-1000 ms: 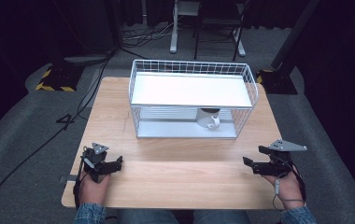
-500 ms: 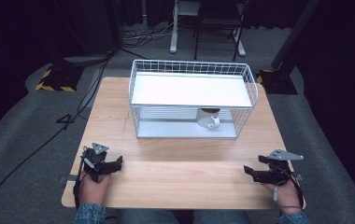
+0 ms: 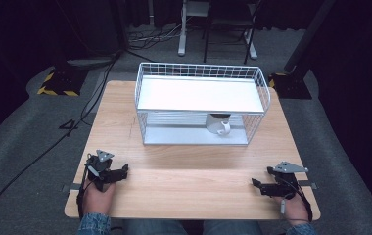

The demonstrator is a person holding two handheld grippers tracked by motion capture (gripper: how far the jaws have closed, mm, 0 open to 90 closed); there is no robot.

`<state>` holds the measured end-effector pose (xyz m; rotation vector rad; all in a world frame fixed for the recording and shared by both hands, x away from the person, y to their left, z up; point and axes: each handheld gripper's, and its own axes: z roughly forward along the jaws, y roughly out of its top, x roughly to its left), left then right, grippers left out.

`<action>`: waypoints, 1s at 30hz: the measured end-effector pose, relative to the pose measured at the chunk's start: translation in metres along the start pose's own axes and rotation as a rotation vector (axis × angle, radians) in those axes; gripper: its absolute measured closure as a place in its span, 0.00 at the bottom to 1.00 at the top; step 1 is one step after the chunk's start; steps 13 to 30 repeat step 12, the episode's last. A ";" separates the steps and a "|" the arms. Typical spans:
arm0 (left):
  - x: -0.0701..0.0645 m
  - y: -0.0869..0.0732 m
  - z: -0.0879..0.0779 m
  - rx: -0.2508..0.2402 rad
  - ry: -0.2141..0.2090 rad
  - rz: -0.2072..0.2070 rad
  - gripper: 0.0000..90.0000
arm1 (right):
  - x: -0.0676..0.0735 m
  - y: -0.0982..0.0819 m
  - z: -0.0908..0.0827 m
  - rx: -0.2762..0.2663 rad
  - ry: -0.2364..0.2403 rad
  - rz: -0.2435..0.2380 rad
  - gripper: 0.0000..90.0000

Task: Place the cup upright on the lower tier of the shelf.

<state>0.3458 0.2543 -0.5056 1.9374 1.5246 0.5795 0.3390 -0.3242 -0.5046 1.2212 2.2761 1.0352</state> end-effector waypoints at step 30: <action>0.000 0.000 0.000 0.001 0.000 0.000 0.14 | 0.005 0.001 0.002 0.014 -0.039 -0.016 0.15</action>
